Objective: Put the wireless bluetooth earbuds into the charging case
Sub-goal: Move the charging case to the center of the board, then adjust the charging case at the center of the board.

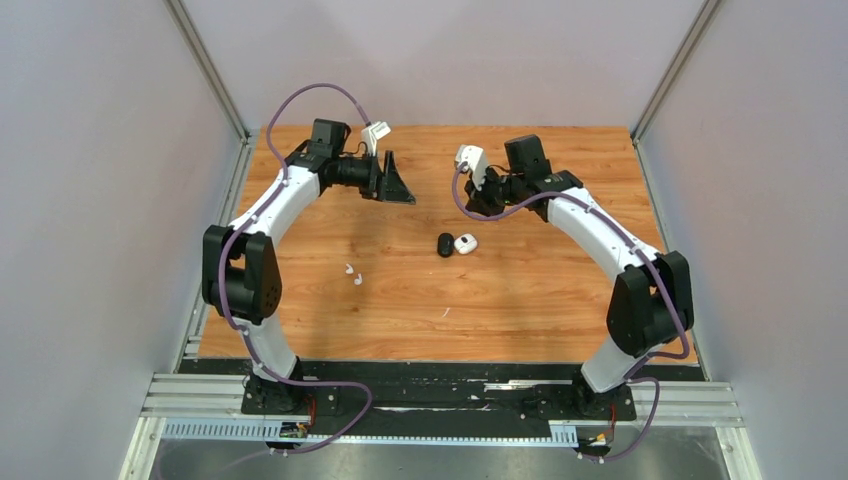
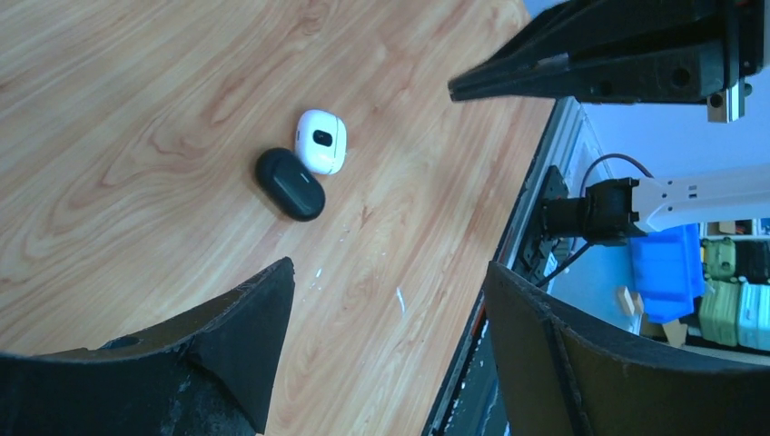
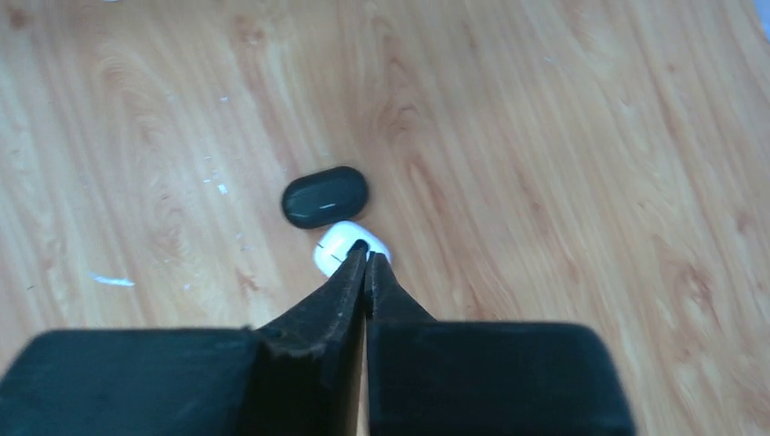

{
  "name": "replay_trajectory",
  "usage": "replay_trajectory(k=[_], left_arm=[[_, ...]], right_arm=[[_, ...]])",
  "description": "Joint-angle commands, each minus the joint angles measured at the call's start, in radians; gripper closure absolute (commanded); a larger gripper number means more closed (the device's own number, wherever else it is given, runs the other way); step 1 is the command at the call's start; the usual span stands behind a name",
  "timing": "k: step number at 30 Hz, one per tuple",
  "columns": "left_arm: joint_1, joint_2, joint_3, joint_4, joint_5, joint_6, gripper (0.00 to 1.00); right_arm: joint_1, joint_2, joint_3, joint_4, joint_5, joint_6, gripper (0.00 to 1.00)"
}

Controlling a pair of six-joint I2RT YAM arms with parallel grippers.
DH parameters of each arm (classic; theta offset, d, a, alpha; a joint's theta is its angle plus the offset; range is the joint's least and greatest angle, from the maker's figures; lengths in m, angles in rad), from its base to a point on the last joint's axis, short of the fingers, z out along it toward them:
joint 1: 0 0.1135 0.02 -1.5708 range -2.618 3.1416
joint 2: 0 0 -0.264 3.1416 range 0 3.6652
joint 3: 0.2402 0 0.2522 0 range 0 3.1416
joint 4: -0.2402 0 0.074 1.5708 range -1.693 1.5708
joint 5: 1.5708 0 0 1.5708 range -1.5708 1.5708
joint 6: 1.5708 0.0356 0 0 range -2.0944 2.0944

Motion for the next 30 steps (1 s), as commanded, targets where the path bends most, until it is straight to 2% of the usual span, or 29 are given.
replay_trajectory(k=[1, 4, 6, 8, 10, 13, 15, 19, 22, 25, 30], left_arm=[[-0.016, 0.007, 0.039, 0.063, 0.044, -0.049, 0.18], [-0.016, -0.003, 0.035, 0.052, -0.006, -0.050, 0.17], [-0.015, -0.017, 0.035, 0.024, -0.062, -0.039, 0.17], [-0.012, -0.038, 0.035, -0.003, -0.104, -0.013, 0.17], [-0.005, -0.053, 0.033, -0.032, -0.138, 0.009, 0.17], [0.009, -0.074, 0.021, -0.060, -0.152, 0.036, 0.16], [0.021, -0.093, 0.013, -0.088, -0.160, 0.065, 0.16], [0.051, -0.135, 0.005, -0.150, -0.160, 0.158, 0.15], [0.062, -0.163, 0.004, -0.184, -0.151, 0.214, 0.14], [0.065, -0.180, 0.004, -0.197, -0.148, 0.247, 0.14], [0.065, -0.199, -0.001, -0.198, -0.144, 0.257, 0.13]], right_arm=[[-0.001, 0.040, 0.012, 0.078, 0.166, -0.008, 0.92], [-0.010, 0.095, 0.028, 0.071, 0.356, 0.319, 0.61], [-0.023, 0.080, -0.019, 0.073, 0.391, 0.530, 0.40], [-0.032, 0.075, -0.031, 0.032, 0.373, 0.709, 0.37], [-0.034, 0.113, -0.012, -0.007, 0.275, 0.769, 0.39], [-0.032, 0.156, 0.021, 0.003, 0.050, 0.611, 0.37], [-0.033, 0.183, 0.065, -0.054, -0.102, 0.330, 0.38], [-0.046, 0.247, 0.173, -0.233, -0.180, -0.212, 0.37], [-0.048, 0.264, 0.181, -0.276, -0.173, -0.474, 0.32], [-0.045, 0.296, 0.180, -0.284, -0.150, -0.629, 0.31], [-0.032, 0.382, 0.235, -0.321, -0.119, -0.700, 0.31]])
